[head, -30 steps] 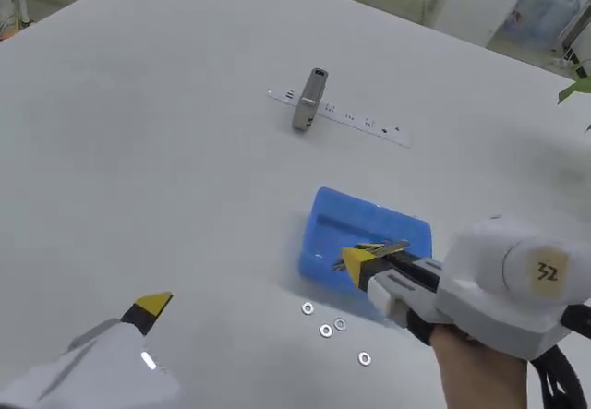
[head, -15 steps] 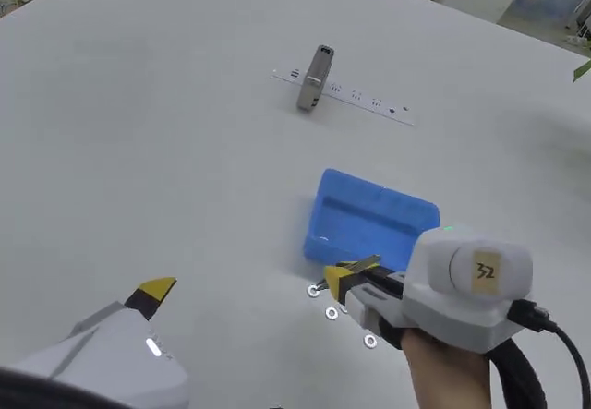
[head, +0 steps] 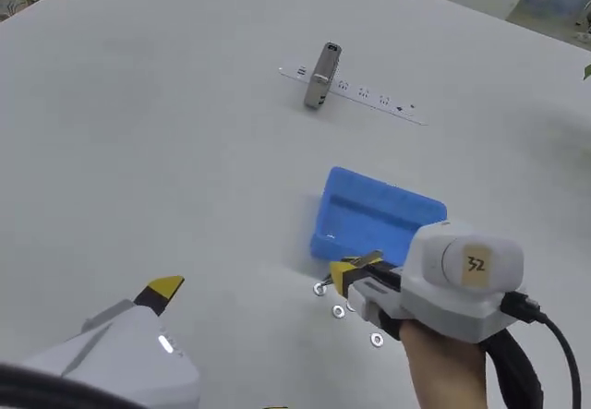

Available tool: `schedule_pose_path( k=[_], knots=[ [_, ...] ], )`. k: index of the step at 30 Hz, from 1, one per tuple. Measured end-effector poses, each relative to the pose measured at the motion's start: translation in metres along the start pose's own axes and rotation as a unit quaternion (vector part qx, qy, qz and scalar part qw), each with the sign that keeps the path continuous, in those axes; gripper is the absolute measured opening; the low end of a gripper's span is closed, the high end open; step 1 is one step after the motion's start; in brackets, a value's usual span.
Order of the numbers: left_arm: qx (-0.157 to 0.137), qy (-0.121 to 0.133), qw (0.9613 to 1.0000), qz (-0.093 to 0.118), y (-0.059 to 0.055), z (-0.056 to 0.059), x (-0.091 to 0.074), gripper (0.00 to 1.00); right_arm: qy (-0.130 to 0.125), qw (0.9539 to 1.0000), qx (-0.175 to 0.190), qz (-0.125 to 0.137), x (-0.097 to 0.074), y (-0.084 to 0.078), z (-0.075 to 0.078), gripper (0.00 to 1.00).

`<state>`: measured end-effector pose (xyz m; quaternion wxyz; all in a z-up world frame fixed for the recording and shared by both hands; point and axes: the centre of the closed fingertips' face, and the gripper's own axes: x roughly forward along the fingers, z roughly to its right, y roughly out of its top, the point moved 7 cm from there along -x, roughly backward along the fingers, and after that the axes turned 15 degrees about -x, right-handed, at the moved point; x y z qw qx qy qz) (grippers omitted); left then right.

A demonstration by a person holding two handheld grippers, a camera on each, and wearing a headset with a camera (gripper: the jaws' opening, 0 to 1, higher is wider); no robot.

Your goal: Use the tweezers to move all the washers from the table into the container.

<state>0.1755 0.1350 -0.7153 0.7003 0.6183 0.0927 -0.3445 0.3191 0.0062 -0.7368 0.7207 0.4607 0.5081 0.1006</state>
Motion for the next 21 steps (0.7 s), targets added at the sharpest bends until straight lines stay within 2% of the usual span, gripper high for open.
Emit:
schedule_pose_path(
  k=[4, 16, 21],
  knots=[
    [0.000, 0.002, 1.0000, -0.001, -0.0003, -0.0004, 0.0004, 0.90, 0.006, 0.9999, -0.002, -0.008, 0.0026, -0.0025, -0.0024, 0.05],
    [0.003, -0.003, 1.0000, -0.005, -0.0023, -0.0002, 0.0023, 0.89, 0.006, 0.9998, -0.019, -0.008, 0.0032, -0.0007, -0.0032, 0.04],
    [0.005, 0.000, 1.0000, -0.006, -0.0024, -0.0004, 0.0020, 0.89, 0.007, 0.9999, -0.005, -0.008, -0.0008, 0.0016, -0.0042, 0.04]
  ],
)
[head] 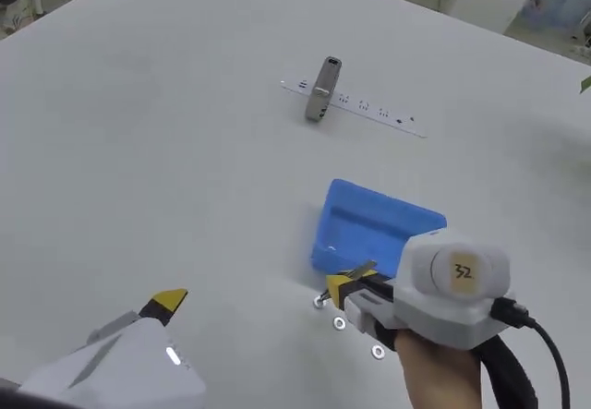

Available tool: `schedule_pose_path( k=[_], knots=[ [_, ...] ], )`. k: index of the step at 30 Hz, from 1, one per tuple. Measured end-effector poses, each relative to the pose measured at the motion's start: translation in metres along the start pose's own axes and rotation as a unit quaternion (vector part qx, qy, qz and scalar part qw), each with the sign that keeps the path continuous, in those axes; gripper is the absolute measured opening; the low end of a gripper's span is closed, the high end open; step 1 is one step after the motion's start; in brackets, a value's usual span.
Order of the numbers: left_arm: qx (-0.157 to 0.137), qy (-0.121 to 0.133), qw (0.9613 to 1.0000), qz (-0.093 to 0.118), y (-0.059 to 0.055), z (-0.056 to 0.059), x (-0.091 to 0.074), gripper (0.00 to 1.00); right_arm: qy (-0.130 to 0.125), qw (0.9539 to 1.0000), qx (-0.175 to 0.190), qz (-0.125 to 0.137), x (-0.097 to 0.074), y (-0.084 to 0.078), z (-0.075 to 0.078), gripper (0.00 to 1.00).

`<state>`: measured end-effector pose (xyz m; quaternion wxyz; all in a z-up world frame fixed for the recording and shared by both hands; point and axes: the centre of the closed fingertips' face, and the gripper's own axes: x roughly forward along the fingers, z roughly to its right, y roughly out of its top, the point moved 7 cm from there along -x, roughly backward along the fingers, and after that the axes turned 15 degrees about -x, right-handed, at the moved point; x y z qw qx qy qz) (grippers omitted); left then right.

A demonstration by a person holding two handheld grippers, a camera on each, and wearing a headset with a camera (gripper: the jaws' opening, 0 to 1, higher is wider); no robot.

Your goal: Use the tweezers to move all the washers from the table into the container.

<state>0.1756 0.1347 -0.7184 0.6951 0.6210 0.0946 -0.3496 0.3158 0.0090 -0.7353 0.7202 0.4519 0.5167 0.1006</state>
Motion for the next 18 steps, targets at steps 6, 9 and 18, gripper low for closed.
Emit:
schedule_pose_path(
  k=[6, 9, 18],
  knots=[
    [0.000, 0.001, 1.0000, 0.003, 0.001, 0.000, -0.001, 0.90, -0.002, 0.9998, 0.002, 0.019, -0.018, 0.014, 0.001, 0.04],
    [-0.005, -0.004, 1.0000, 0.007, 0.002, 0.001, -0.002, 0.90, -0.006, 0.9994, 0.006, 0.034, -0.029, 0.023, 0.005, 0.04],
    [-0.005, -0.005, 1.0000, 0.006, 0.002, 0.001, -0.002, 0.90, -0.044, 0.9948, 0.012, 0.091, -0.048, 0.059, 0.032, 0.04]
  ],
)
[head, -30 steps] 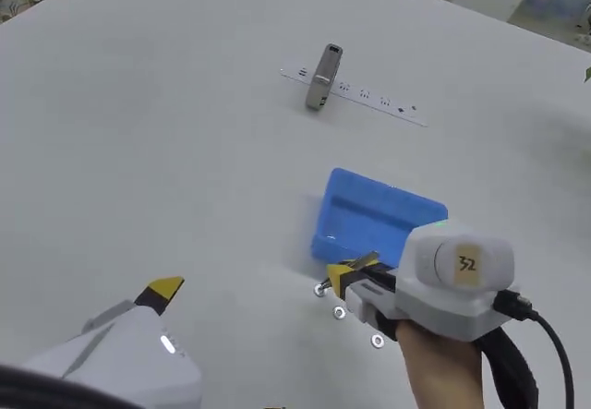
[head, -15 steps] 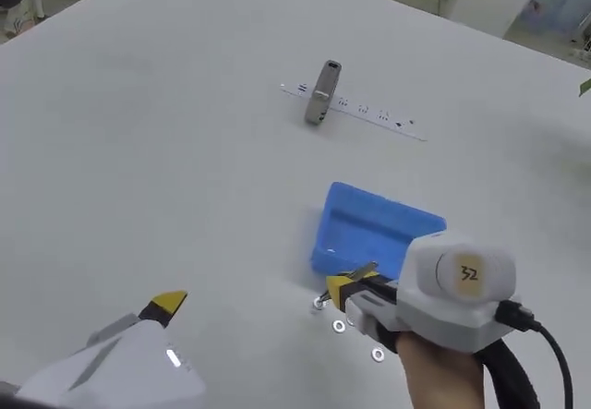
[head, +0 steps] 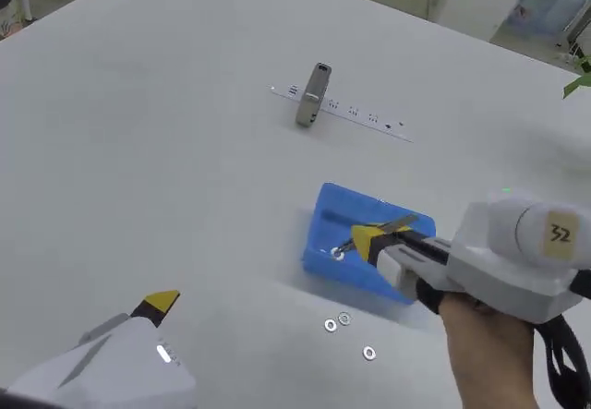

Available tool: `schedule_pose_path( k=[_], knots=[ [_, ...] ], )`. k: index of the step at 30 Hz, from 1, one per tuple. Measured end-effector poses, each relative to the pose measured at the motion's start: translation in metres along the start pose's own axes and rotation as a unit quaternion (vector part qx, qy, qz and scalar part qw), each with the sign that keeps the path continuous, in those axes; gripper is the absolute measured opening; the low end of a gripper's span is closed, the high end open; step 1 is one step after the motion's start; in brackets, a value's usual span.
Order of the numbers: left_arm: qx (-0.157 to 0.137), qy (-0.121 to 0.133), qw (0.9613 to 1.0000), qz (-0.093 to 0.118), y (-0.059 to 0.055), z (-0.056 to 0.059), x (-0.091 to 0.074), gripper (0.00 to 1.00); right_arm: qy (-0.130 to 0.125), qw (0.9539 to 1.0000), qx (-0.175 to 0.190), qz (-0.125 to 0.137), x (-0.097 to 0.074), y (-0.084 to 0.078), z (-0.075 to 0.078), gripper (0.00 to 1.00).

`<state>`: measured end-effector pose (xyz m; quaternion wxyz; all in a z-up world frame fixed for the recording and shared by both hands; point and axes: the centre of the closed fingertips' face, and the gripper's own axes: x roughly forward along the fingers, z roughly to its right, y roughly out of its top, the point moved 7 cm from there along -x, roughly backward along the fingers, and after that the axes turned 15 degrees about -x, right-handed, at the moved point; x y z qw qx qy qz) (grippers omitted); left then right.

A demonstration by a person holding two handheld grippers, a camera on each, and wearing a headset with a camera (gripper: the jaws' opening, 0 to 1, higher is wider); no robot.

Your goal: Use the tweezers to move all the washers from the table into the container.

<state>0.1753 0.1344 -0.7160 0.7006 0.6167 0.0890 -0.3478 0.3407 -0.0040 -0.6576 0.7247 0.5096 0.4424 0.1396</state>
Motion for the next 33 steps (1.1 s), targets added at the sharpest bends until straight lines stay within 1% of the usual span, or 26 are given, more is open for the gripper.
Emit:
schedule_pose_path(
  k=[4, 6, 8, 9, 10, 11, 12, 14, 16, 24, 29, 33],
  knots=[
    [0.000, 0.001, 1.0000, 0.002, 0.000, 0.000, 0.000, 0.90, -0.004, 1.0000, 0.000, -0.005, 0.014, 0.000, 0.011, 0.04],
    [-0.002, 0.002, 1.0000, 0.001, 0.000, -0.001, 0.000, 0.90, -0.008, 0.9999, -0.003, -0.011, 0.019, -0.004, 0.013, 0.04],
    [-0.001, 0.003, 1.0000, 0.002, 0.000, -0.001, 0.000, 0.89, -0.014, 0.9997, -0.008, -0.020, 0.027, -0.010, 0.014, 0.04],
    [-0.001, 0.004, 1.0000, 0.001, 0.000, -0.001, 0.000, 0.90, -0.015, 0.9995, -0.010, -0.028, 0.032, -0.015, 0.015, 0.04],
    [-0.001, 0.004, 1.0000, 0.001, 0.000, -0.001, 0.000, 0.90, -0.014, 0.9993, -0.010, -0.034, 0.034, -0.017, 0.015, 0.04],
    [-0.002, 0.004, 1.0000, 0.001, 0.000, -0.001, 0.000, 0.90, -0.012, 0.9988, -0.010, -0.047, 0.037, -0.024, 0.015, 0.04],
    [-0.002, 0.004, 1.0000, 0.001, 0.000, -0.001, 0.000, 0.90, -0.012, 0.9987, -0.010, -0.049, 0.040, -0.028, 0.014, 0.04],
    [-0.001, 0.004, 1.0000, -0.001, 0.000, -0.001, 0.000, 0.89, -0.011, 0.9978, -0.010, -0.064, 0.045, -0.037, 0.014, 0.04],
    [0.001, 0.005, 1.0000, -0.002, -0.001, -0.001, 0.000, 0.89, -0.010, 0.9972, -0.012, -0.073, 0.048, -0.043, 0.013, 0.04],
    [0.001, 0.007, 1.0000, -0.002, 0.000, -0.001, 0.001, 0.89, -0.013, 0.9957, -0.016, -0.090, 0.054, -0.056, 0.014, 0.04],
    [0.003, 0.008, 1.0000, -0.005, -0.001, -0.001, 0.001, 0.89, -0.010, 0.9955, -0.011, -0.093, 0.056, -0.059, 0.013, 0.04],
    [0.004, 0.008, 0.9999, -0.007, -0.001, -0.001, 0.002, 0.89, -0.011, 0.9957, -0.013, -0.091, 0.057, -0.059, 0.013, 0.04]
  ],
)
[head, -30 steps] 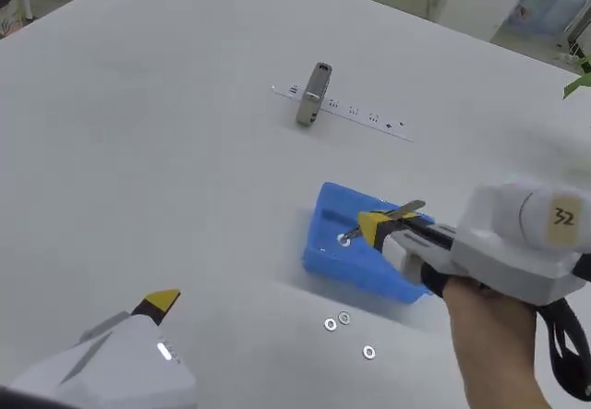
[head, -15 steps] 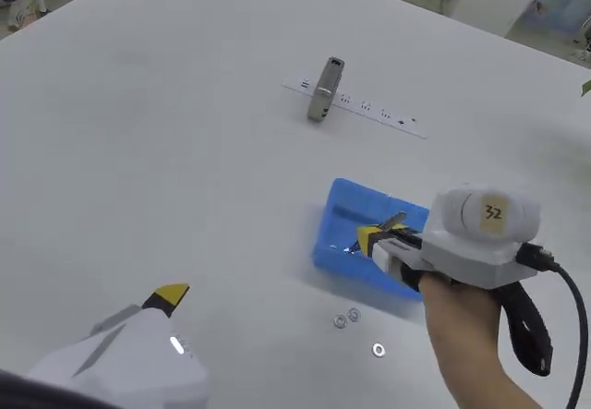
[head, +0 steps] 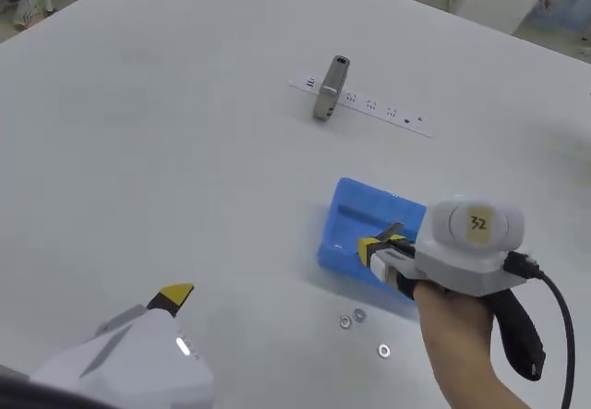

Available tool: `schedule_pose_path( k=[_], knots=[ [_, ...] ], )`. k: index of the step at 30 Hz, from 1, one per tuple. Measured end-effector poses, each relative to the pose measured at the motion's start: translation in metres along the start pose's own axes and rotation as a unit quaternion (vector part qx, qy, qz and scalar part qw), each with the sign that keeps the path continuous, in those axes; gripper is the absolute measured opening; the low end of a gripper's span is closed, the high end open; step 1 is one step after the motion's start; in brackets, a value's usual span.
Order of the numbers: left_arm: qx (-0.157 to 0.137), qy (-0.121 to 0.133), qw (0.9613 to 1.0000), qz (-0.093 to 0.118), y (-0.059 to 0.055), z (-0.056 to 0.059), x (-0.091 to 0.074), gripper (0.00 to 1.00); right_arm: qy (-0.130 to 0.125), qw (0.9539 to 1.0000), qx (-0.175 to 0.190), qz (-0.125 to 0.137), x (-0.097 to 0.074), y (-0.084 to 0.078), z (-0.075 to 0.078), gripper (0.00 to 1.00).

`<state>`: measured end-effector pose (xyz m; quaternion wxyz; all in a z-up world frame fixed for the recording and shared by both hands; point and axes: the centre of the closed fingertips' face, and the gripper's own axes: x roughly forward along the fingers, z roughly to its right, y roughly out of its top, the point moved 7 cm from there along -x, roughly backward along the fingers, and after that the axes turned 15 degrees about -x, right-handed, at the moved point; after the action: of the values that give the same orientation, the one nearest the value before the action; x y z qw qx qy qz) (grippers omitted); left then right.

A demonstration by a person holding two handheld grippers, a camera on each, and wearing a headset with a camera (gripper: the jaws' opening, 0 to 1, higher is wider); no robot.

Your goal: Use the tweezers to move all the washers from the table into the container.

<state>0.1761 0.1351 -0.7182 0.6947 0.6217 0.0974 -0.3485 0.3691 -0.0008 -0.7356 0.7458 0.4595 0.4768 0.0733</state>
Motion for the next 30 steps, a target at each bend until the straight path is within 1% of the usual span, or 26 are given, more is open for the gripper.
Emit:
schedule_pose_path(
  k=[4, 8, 14, 19, 20, 21, 22, 23, 26, 30],
  knots=[
    [0.001, 0.000, 1.0000, -0.001, 0.000, 0.000, 0.000, 0.88, -0.001, 1.0000, 0.004, 0.001, 0.001, 0.001, 0.001, 0.04],
    [0.004, 0.001, 1.0000, -0.002, -0.001, 0.000, 0.000, 0.88, -0.003, 1.0000, 0.000, 0.002, 0.005, 0.003, 0.003, 0.04],
    [0.003, 0.000, 1.0000, -0.002, -0.001, 0.000, 0.000, 0.88, -0.006, 1.0000, -0.006, 0.003, 0.005, 0.004, 0.003, 0.04],
    [0.006, 0.000, 1.0000, -0.004, -0.001, 0.000, 0.001, 0.88, -0.006, 1.0000, 0.005, 0.003, 0.003, 0.002, 0.004, 0.05],
    [0.006, 0.000, 1.0000, -0.003, -0.001, 0.000, 0.001, 0.88, -0.011, 0.9999, 0.006, 0.004, 0.000, 0.002, 0.005, 0.05],
    [0.006, 0.000, 1.0000, -0.004, -0.001, 0.000, 0.001, 0.88, -0.009, 0.9999, 0.011, 0.006, -0.002, 0.003, 0.006, 0.05],
    [0.006, 0.001, 1.0000, -0.004, -0.001, 0.000, 0.001, 0.88, -0.006, 0.9997, 0.021, 0.012, -0.004, 0.004, 0.005, 0.05],
    [0.006, 0.001, 1.0000, -0.004, -0.001, 0.000, 0.001, 0.88, -0.008, 0.9994, 0.028, 0.019, -0.009, 0.006, 0.006, 0.05],
    [0.007, 0.000, 1.0000, -0.004, -0.001, 0.000, 0.001, 0.88, -0.013, 0.9991, 0.030, 0.028, -0.022, 0.010, 0.007, 0.05],
    [0.007, 0.000, 1.0000, -0.002, -0.001, 0.000, 0.000, 0.88, -0.009, 0.9981, 0.036, 0.049, -0.040, 0.017, 0.007, 0.04]
  ],
)
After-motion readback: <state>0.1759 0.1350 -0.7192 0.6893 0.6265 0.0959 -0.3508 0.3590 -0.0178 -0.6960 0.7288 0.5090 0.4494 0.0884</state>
